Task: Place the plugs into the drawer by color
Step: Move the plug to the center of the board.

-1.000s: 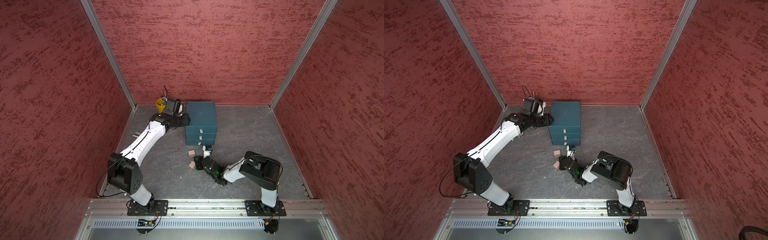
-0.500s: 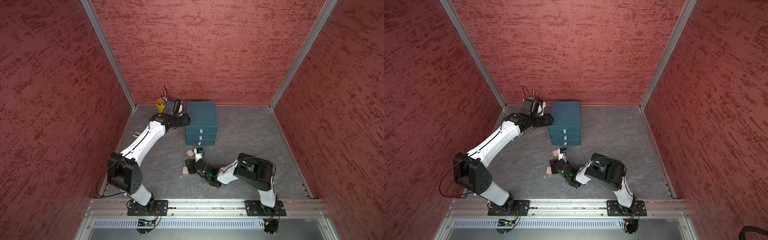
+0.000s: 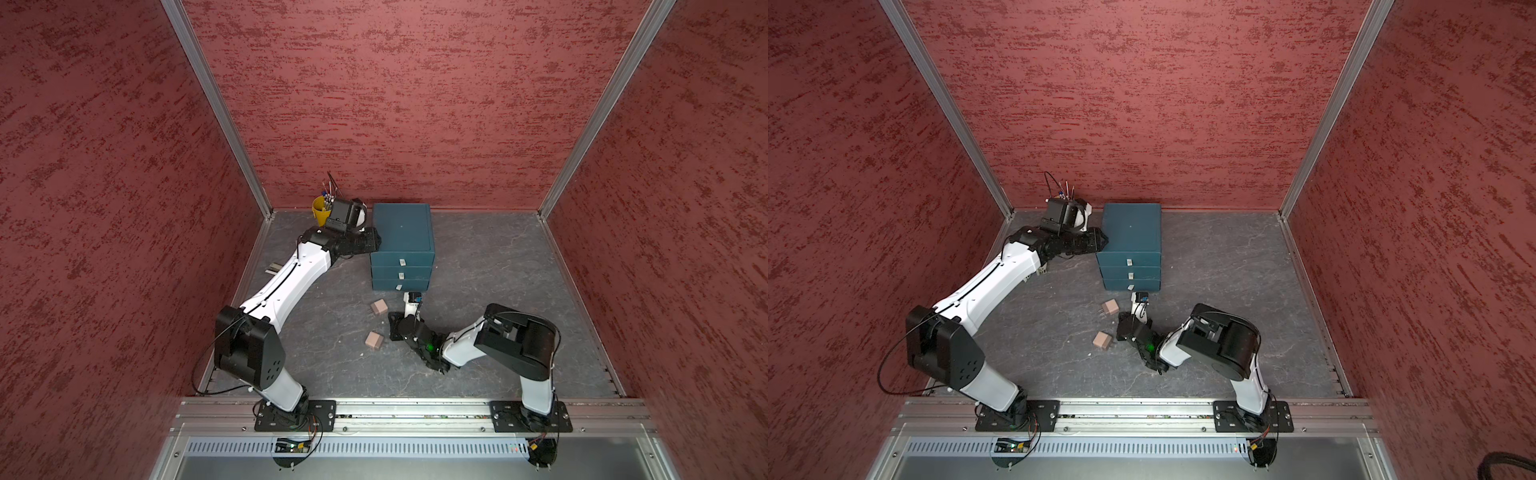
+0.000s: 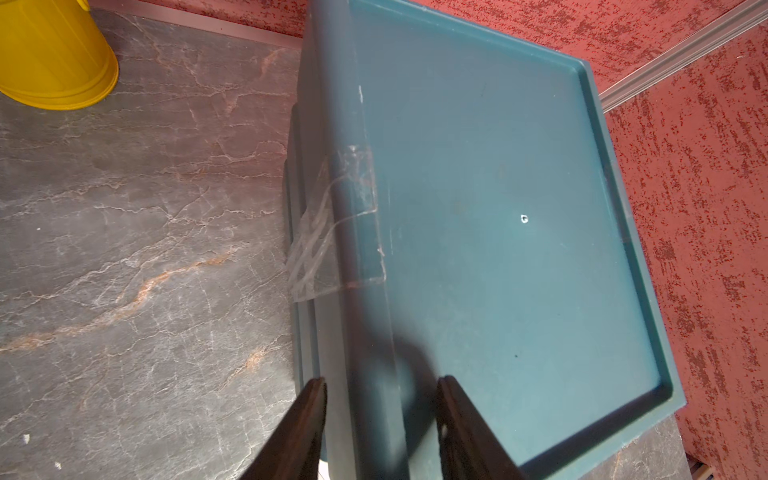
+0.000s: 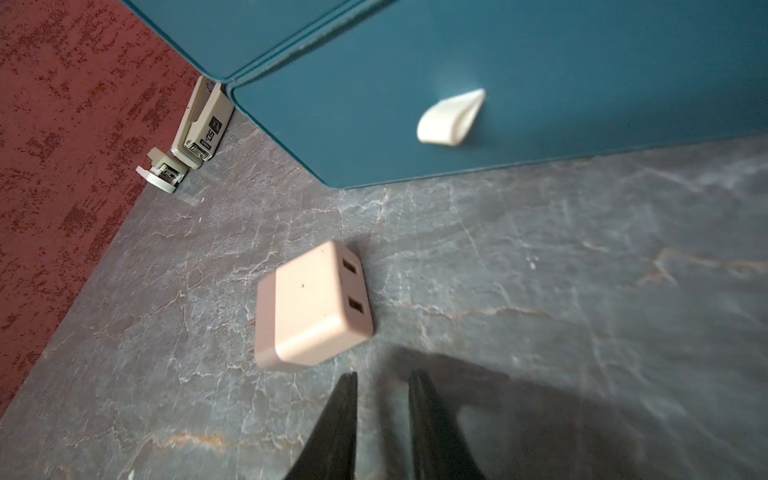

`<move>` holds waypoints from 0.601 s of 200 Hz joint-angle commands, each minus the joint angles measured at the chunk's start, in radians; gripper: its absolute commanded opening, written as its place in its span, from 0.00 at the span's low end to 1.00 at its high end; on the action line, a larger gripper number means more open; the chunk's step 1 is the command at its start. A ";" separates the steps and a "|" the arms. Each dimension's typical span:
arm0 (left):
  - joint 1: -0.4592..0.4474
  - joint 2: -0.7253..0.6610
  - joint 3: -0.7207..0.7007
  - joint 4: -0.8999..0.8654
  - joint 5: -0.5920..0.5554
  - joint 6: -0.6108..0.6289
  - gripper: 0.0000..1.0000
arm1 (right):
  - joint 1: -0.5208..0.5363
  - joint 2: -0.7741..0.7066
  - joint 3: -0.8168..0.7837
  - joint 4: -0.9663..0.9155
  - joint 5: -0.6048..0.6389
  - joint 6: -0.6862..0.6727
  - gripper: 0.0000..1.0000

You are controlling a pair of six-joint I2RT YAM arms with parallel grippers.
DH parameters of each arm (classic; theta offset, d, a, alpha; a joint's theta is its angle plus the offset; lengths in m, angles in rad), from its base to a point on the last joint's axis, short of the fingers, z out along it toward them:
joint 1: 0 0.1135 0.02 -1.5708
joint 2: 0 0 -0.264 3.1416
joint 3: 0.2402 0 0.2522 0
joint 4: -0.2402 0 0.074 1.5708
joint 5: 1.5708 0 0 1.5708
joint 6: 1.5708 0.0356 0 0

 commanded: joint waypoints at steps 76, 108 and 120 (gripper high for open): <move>-0.001 -0.008 -0.039 -0.053 0.021 0.007 0.47 | -0.005 0.152 0.247 -0.127 -0.134 -0.106 0.27; -0.002 -0.010 -0.038 -0.050 0.032 0.007 0.47 | -0.005 0.128 0.253 -0.138 -0.151 -0.143 0.29; -0.007 -0.008 -0.036 -0.046 0.043 0.007 0.47 | -0.006 0.080 0.174 -0.071 -0.110 -0.127 0.29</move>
